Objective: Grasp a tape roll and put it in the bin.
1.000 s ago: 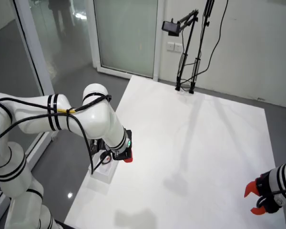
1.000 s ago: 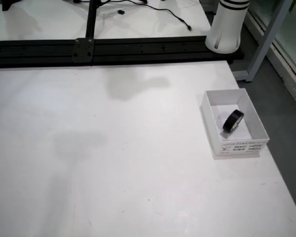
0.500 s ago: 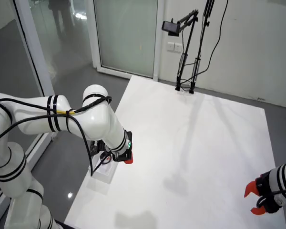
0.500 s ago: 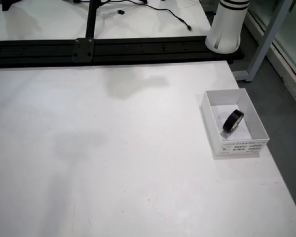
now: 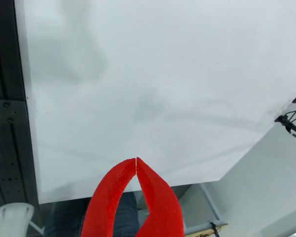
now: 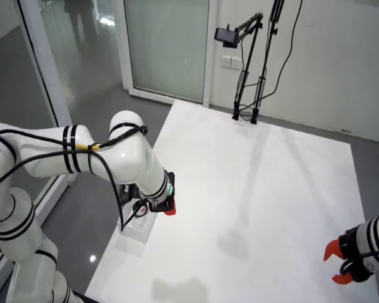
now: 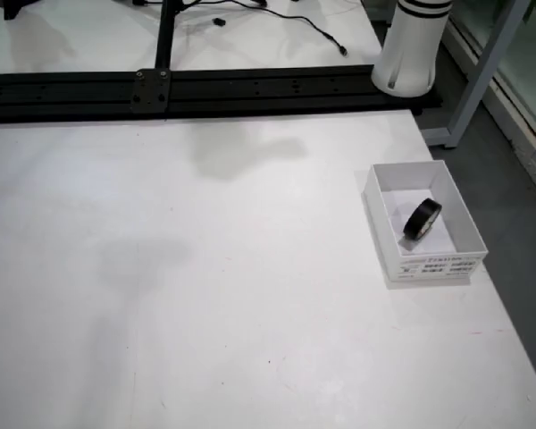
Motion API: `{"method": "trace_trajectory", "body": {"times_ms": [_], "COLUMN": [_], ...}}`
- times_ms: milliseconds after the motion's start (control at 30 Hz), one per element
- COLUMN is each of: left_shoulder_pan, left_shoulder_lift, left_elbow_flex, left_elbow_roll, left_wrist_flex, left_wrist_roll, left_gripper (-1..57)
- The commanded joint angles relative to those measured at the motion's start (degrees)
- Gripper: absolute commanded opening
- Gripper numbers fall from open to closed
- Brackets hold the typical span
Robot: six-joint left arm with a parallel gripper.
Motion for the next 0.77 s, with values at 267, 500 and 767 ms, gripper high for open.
{"method": "trace_trajectory", "body": {"times_ms": [267, 500, 767], "left_shoulder_pan": [-0.28, -0.45, -0.28], "left_shoulder_lift": [0.0, 0.0, 0.0], "left_elbow_flex": [0.0, 0.0, 0.0], "left_elbow_roll": [0.0, 0.0, 0.0], "left_wrist_flex": [0.0, 0.0, 0.0], "left_wrist_roll": [0.0, 0.0, 0.0], "left_gripper": [-0.1, -0.1, -0.1]}}
